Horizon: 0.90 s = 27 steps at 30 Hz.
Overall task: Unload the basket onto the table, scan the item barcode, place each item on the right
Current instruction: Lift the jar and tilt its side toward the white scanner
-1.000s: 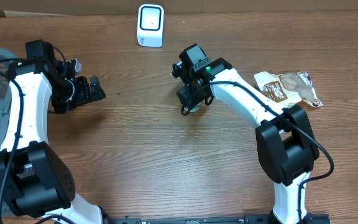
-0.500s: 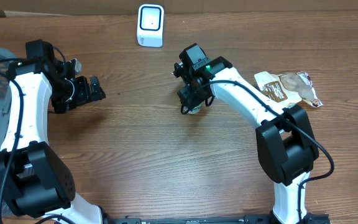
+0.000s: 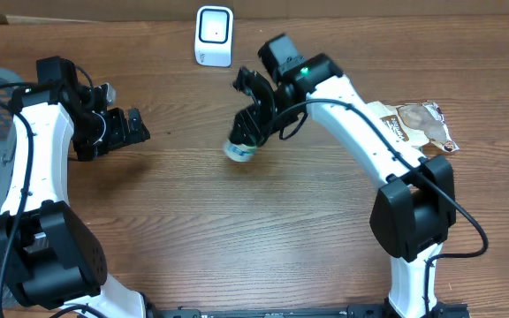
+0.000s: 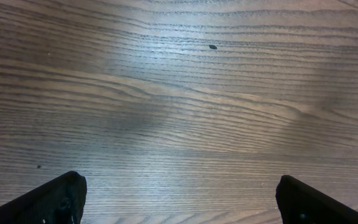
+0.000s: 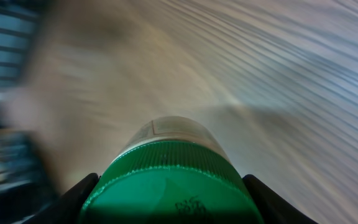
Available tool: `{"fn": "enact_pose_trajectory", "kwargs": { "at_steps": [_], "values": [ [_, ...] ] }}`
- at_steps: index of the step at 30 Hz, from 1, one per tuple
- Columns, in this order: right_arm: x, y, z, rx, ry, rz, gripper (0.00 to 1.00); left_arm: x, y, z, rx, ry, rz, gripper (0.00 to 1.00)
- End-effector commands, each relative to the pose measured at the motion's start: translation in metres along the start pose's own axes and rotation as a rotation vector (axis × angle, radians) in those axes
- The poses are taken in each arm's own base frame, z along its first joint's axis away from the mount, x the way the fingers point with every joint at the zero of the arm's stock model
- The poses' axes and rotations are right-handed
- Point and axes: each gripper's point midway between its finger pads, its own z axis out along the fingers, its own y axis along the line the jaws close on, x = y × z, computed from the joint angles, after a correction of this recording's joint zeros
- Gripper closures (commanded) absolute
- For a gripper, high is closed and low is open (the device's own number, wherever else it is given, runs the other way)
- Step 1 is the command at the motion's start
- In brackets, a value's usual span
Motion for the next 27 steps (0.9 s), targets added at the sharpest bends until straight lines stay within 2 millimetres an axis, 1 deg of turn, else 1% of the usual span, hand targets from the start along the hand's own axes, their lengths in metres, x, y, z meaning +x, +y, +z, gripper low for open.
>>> {"fn": "enact_pose_trajectory", "kwargs": {
  "at_steps": [1, 5, 7, 9, 10, 11, 14, 17, 22, 25, 27],
  "values": [
    [-0.034, 0.077, -0.063, -0.367, -0.161, -0.087, 0.50, -0.007, -0.005, -0.010, 0.000, -0.035, 0.025, 0.00],
    [-0.043, 0.117, -0.115, -0.622, -0.237, -0.148, 0.50, -0.007, -0.005, -0.010, 0.000, -0.035, 0.025, 0.00],
    [-0.043, 0.132, -0.140, -0.754, -0.259, -0.157, 0.50, -0.007, -0.005, -0.010, 0.000, -0.035, 0.025, 0.00],
    [-0.044, 0.137, -0.157, -0.834, -0.266, -0.149, 0.51, -0.007, -0.005, -0.010, 0.000, -0.035, 0.025, 0.00],
    [-0.046, 0.135, -0.166, -0.866, -0.268, -0.131, 0.51, -0.007, -0.005, -0.010, 0.000, -0.035, 0.025, 0.00],
    [-0.047, 0.132, -0.169, -0.861, -0.273, -0.120, 0.51, -0.007, -0.005, -0.010, 0.000, -0.035, 0.025, 0.00],
    [-0.051, 0.121, -0.167, -0.812, -0.291, -0.109, 0.51, -0.007, -0.005, -0.010, 0.000, -0.035, 0.025, 0.00],
    [-0.056, 0.111, -0.158, -0.729, -0.303, -0.095, 0.52, -0.007, -0.005, -0.010, 0.000, -0.035, 0.025, 0.00],
    [-0.066, 0.084, -0.139, -0.528, -0.331, -0.071, 0.51, -0.007, -0.005, -0.010, 0.000, -0.035, 0.025, 0.00],
    [-0.075, 0.065, -0.127, -0.379, -0.356, -0.068, 0.51, -0.007, -0.005, -0.010, 0.000, -0.035, 0.025, 0.00],
    [-0.084, 0.045, -0.117, -0.221, -0.381, -0.064, 0.51, -0.007, -0.005, -0.010, 0.000, -0.035, 0.025, 0.00]
  ]
}}
